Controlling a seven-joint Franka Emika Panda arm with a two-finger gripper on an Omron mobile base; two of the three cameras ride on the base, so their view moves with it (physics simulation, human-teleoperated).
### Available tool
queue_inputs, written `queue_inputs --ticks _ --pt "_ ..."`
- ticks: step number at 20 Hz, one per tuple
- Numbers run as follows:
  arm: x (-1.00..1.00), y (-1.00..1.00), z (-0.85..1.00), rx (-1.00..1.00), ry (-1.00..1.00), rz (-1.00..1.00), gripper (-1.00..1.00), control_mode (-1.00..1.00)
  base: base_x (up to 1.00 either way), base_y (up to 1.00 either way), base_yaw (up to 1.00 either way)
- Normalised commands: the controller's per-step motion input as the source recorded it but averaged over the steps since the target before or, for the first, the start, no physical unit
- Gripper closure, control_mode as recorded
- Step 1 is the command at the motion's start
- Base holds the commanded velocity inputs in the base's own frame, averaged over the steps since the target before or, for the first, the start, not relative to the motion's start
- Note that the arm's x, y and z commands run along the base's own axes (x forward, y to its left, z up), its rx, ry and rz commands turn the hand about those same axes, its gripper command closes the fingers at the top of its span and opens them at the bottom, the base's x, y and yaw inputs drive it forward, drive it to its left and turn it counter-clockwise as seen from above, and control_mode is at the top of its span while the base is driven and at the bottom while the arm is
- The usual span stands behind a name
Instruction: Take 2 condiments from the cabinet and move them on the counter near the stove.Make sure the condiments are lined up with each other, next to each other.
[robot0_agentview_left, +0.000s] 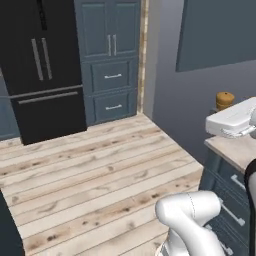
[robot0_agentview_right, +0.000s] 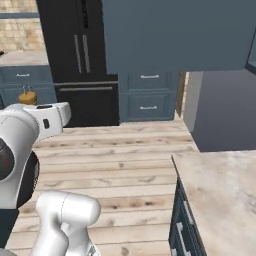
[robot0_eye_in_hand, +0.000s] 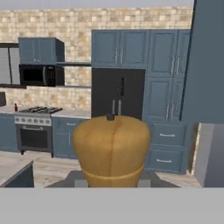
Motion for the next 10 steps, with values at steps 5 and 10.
queue_inputs --ticks 5,10 --pt "0.00 0.00 0.00 0.00 0.00 0.00 1.00 1.00 -0.11 0.55 0.48" --pt "0.00 0.00 0.00 0.00 0.00 0.00 1.00 1.00 0.00 0.48 0.30"
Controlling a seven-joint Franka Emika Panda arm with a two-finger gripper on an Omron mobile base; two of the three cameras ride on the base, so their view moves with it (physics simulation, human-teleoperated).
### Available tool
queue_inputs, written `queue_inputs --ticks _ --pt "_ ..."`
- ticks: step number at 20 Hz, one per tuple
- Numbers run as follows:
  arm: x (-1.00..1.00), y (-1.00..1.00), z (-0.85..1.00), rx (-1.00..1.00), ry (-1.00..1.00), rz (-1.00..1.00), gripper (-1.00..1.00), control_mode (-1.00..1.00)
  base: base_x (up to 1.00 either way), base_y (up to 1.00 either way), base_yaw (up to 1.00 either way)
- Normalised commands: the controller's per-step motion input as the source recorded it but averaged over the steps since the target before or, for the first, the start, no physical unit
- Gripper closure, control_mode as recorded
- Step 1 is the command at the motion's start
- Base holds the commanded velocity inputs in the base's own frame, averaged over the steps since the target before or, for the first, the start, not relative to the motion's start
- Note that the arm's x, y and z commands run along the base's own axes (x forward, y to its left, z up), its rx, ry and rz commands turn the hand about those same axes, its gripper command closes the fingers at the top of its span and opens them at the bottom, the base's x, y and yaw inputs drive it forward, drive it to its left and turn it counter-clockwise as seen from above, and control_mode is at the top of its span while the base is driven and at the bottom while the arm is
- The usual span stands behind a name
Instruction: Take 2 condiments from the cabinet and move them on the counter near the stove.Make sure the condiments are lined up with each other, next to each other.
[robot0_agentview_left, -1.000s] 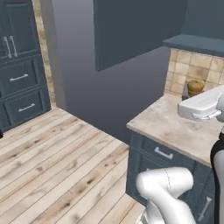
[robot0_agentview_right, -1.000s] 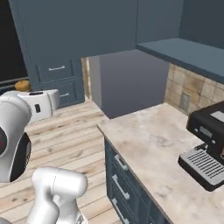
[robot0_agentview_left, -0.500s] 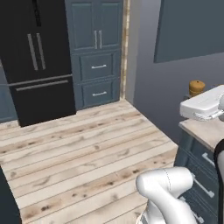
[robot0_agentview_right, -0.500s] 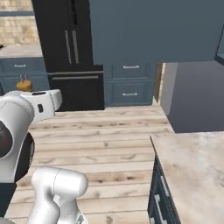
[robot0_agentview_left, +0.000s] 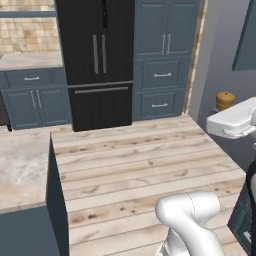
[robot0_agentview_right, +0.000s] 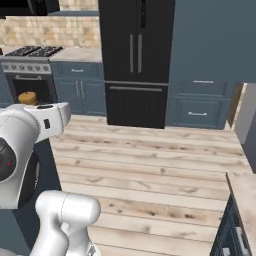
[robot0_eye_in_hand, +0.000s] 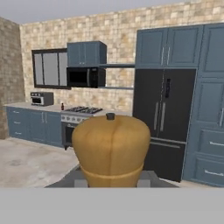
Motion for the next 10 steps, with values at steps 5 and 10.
queue_inputs --ticks 5,10 --pt "0.00 0.00 0.00 0.00 0.00 0.00 1.00 1.00 0.23 0.31 0.07" --pt "0.00 0.00 0.00 0.00 0.00 0.00 1.00 1.00 0.73 0.27 0.00"
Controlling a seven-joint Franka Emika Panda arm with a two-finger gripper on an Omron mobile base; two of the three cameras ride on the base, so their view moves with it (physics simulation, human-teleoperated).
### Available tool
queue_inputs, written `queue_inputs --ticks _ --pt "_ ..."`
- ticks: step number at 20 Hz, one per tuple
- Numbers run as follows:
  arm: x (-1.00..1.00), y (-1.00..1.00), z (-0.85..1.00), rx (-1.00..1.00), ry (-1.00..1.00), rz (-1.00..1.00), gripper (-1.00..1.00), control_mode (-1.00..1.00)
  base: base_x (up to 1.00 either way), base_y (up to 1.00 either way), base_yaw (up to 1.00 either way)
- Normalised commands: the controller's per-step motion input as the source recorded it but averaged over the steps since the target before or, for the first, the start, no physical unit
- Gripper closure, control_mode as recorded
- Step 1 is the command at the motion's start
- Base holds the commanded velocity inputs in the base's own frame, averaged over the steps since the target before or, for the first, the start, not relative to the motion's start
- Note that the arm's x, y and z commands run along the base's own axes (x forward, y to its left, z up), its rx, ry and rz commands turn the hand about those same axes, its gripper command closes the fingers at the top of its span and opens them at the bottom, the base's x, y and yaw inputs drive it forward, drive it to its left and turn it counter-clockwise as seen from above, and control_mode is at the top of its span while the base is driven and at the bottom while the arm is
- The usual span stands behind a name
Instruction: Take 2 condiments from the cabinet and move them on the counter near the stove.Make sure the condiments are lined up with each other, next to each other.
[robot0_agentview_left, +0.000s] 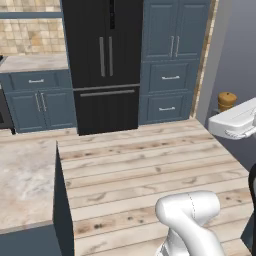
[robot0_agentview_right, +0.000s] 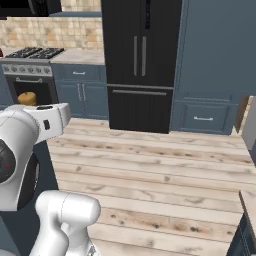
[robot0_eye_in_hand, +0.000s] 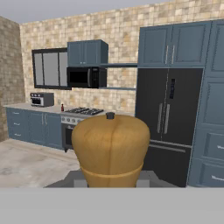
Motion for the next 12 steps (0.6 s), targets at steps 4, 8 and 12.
queue_inputs --ticks 4,8,12 --pt "0.00 0.00 0.00 0.00 0.00 0.00 1.00 1.00 0.98 0.19 0.01" --pt "0.00 0.00 0.00 0.00 0.00 0.00 1.00 1.00 1.00 0.41 0.05" --pt "0.00 0.00 0.00 0.00 0.00 0.00 1.00 1.00 1.00 0.48 0.08"
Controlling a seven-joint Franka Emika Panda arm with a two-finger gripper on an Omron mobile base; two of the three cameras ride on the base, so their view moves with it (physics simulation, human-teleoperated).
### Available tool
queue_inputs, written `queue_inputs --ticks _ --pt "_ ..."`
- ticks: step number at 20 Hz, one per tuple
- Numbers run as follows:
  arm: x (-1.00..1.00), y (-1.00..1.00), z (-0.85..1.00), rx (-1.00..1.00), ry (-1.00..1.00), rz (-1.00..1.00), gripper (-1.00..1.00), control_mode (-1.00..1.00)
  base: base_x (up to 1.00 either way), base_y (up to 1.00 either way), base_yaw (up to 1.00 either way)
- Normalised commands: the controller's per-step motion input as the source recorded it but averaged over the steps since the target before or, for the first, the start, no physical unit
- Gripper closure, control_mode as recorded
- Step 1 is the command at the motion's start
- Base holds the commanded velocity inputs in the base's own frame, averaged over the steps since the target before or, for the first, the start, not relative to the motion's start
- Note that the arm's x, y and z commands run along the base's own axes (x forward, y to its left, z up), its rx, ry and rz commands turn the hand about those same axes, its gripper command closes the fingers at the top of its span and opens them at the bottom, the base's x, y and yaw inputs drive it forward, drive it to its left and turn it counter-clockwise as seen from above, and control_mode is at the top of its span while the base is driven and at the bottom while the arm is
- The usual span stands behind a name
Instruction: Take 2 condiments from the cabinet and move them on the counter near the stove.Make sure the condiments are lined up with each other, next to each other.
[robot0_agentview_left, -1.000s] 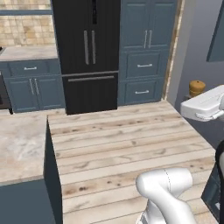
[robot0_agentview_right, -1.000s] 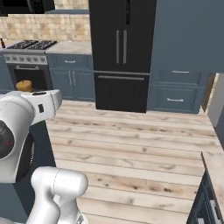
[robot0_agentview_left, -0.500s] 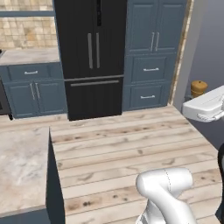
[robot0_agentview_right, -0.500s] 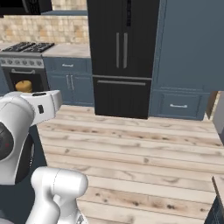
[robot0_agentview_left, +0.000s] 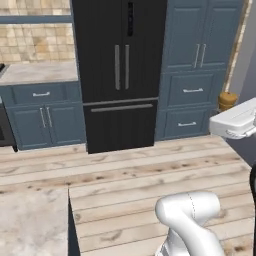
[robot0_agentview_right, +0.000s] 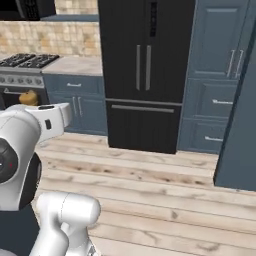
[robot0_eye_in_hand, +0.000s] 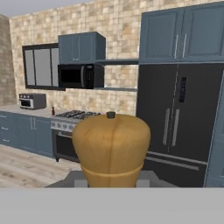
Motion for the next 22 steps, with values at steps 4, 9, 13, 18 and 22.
queue_inputs --ticks 4,9,13,18,22 --pt "0.00 0.00 0.00 0.00 0.00 0.00 1.00 1.00 1.00 0.45 0.08" --pt "0.00 0.00 0.00 0.00 0.00 0.00 1.00 1.00 1.00 0.49 0.09" --pt "0.00 0.00 0.00 0.00 0.00 0.00 1.00 1.00 1.00 0.54 0.23" --pt "0.00 0.00 0.00 0.00 0.00 0.00 1.00 1.00 1.00 0.41 0.47" --pt "0.00 0.00 0.00 0.00 0.00 0.00 1.00 1.00 0.94 0.13 0.65"
